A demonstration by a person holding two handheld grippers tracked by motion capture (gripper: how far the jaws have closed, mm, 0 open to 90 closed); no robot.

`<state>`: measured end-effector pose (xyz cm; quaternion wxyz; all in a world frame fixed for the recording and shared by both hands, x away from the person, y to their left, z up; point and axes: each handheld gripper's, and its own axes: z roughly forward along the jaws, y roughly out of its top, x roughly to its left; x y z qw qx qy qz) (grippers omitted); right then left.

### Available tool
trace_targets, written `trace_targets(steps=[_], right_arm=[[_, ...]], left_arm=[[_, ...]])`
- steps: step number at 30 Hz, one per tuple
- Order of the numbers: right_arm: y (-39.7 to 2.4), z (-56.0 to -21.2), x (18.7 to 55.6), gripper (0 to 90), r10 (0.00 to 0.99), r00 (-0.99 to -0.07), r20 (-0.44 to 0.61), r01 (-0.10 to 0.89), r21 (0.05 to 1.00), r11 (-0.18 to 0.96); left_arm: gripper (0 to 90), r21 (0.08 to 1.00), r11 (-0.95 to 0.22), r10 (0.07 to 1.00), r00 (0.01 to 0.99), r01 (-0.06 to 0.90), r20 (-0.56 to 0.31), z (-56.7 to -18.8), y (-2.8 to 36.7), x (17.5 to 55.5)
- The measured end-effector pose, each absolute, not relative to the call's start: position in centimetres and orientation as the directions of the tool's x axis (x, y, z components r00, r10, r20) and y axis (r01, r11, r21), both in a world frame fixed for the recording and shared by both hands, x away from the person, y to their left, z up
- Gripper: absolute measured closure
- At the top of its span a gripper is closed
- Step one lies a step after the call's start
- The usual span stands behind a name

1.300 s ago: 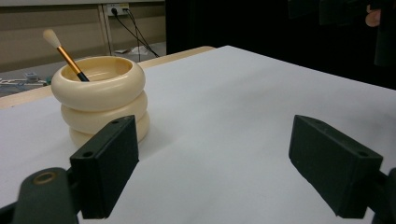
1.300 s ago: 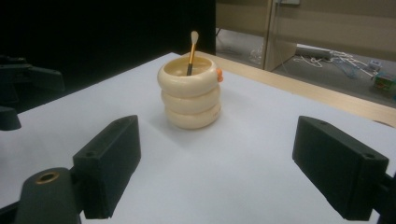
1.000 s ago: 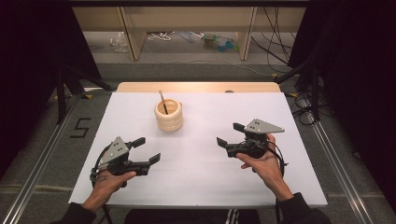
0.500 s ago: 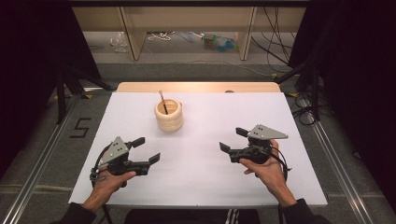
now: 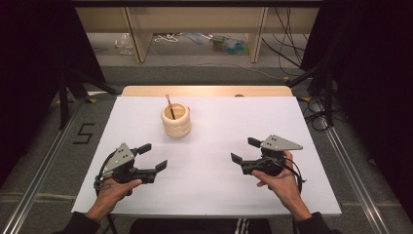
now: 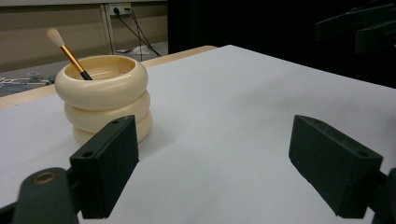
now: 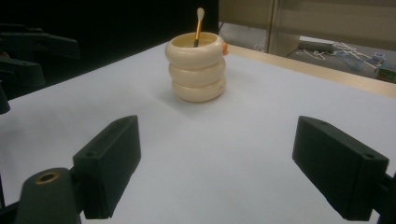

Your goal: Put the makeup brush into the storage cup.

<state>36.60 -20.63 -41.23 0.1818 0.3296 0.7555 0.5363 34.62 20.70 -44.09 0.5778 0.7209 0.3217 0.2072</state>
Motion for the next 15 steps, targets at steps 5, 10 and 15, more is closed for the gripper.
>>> trace_targets(steps=[5, 10, 15], right_arm=[[-21.0, -41.4, 36.2, 16.2, 0.701, -0.709, 0.079, 0.300, 0.933, 0.199], [-21.4, -41.6, 35.9, 16.2, 0.704, -0.706, 0.077, 0.308, 0.928, 0.208], [-21.8, -41.8, 35.5, 16.2, 0.705, -0.705, 0.078, 0.313, 0.926, 0.211]], left_arm=[[15.8, 0.966, -0.128, 0.703, 0.708, 0.223, -0.070, -44.1, 20.7, 34.6], [15.8, 0.967, -0.131, 0.705, 0.706, 0.220, -0.065, -44.1, 20.8, 34.6], [15.8, 0.966, -0.128, 0.708, 0.703, 0.223, -0.069, -44.1, 20.8, 34.6]])
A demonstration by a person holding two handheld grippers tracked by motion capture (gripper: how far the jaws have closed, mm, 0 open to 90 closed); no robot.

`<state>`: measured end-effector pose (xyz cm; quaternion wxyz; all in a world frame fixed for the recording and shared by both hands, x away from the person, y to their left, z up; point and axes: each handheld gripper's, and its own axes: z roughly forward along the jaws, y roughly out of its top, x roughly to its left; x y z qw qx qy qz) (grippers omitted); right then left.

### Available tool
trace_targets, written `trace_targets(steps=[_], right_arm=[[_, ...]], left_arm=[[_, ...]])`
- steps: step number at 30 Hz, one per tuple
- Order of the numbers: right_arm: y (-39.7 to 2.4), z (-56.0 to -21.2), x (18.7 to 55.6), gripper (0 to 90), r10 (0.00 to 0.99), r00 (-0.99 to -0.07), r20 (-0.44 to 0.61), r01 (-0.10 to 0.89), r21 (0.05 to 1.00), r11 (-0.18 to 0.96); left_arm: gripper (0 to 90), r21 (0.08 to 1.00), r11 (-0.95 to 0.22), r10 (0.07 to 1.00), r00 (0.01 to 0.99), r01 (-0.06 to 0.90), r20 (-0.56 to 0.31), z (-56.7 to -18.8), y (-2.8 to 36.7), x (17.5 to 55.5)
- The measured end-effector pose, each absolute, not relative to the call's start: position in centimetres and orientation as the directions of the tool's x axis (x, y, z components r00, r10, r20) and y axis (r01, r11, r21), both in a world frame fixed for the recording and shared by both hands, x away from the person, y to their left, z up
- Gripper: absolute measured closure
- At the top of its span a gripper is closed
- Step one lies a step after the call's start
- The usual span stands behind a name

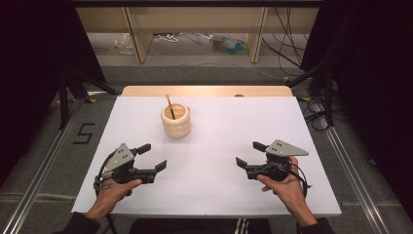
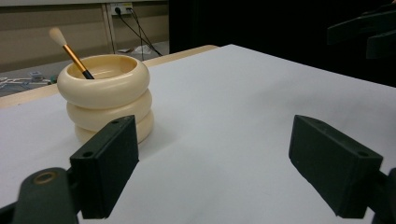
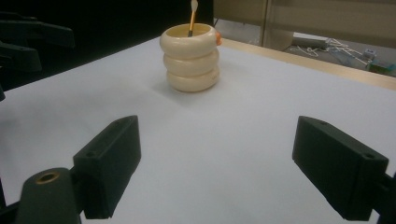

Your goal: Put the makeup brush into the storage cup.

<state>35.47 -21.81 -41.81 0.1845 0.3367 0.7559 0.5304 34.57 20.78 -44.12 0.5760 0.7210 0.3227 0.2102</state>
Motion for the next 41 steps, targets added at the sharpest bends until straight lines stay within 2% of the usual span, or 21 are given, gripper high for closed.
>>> trace_targets(steps=[6, 21, 25, 26, 27, 41], right_arm=[[-22.3, -41.9, 35.0, 16.3, 0.717, -0.694, 0.065, 0.298, 0.933, 0.204], [-23.0, -42.5, 34.0, 16.2, 0.731, -0.678, 0.084, 0.332, 0.921, 0.202], [-23.2, -42.5, 33.9, 16.8, 0.739, -0.672, 0.049, 0.283, 0.939, 0.195], [-23.1, -42.5, 33.7, 16.8, 0.736, -0.673, 0.078, 0.306, 0.935, 0.181], [-23.3, -42.5, 33.8, 16.7, 0.740, -0.670, 0.054, 0.286, 0.939, 0.191], [-23.2, -42.5, 33.8, 16.4, 0.730, -0.681, 0.066, 0.291, 0.938, 0.187]], left_arm=[[15.8, 0.966, -0.132, 0.710, 0.701, 0.224, -0.065, -44.1, 20.8, 34.6], [15.8, 0.964, -0.133, 0.712, 0.699, 0.229, -0.068, -44.3, 20.9, 34.5], [15.8, 0.964, -0.140, 0.709, 0.702, 0.225, -0.061, -44.2, 20.9, 34.5], [15.8, 0.964, -0.136, 0.711, 0.700, 0.228, -0.065, -44.3, 20.9, 34.5], [15.8, 0.964, -0.139, 0.709, 0.702, 0.225, -0.062, -44.2, 21.0, 34.5], [15.8, 0.963, -0.138, 0.711, 0.700, 0.232, -0.067, -44.3, 20.9, 34.5]])
